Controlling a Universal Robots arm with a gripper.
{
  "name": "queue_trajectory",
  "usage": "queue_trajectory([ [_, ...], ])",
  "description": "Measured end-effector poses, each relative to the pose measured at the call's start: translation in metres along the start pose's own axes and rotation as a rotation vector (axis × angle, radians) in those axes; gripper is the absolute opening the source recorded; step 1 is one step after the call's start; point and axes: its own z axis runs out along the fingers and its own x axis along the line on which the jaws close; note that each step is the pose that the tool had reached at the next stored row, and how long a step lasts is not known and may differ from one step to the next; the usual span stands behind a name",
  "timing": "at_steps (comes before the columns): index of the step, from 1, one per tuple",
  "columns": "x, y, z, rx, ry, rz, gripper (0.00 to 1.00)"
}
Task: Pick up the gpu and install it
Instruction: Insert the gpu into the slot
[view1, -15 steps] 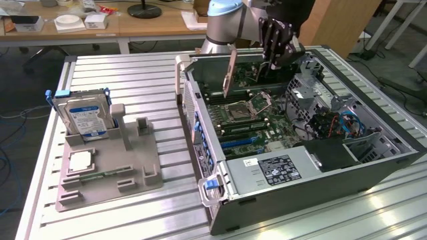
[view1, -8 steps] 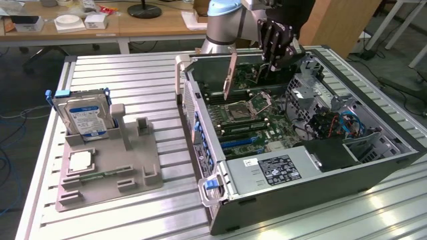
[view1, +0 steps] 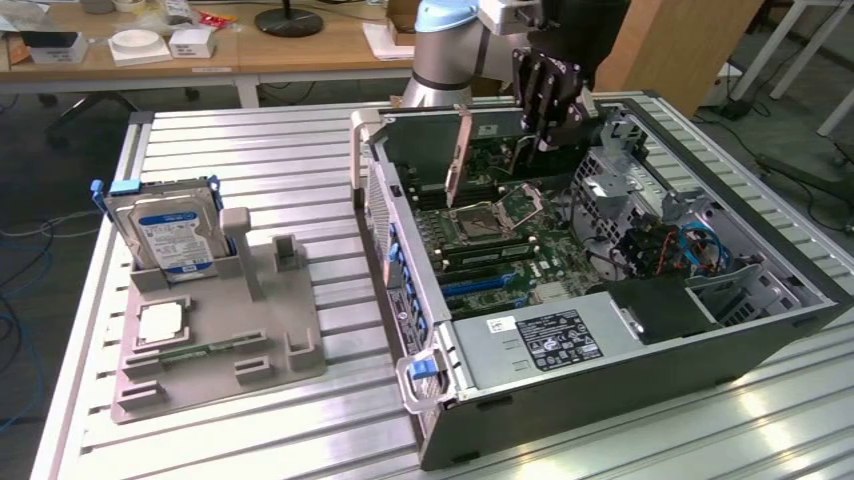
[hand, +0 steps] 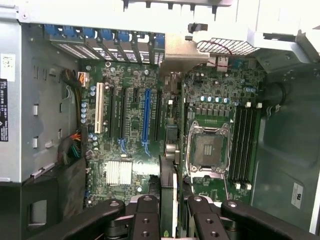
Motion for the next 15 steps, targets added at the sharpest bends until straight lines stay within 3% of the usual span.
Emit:
queue_trajectory([
  [3, 0.000, 0.0002, 0.0044, 0.0000, 0.0021, 0.001, 0.26],
  [7, 0.000, 0.0004, 0.0088, 0.0018, 0.0059, 0.051, 0.26],
  [8, 0.000, 0.0004, 0.0095, 0.0020, 0.0084, 0.057, 0.26],
  [9, 0.000, 0.0005, 0.0108, 0.0019, 0.0174, 0.058, 0.26],
  [11, 0.000, 0.0005, 0.0122, 0.0017, 0.0257, 0.057, 0.26],
  [15, 0.000, 0.0006, 0.0140, 0.0000, 0.0321, 0.057, 0.26],
])
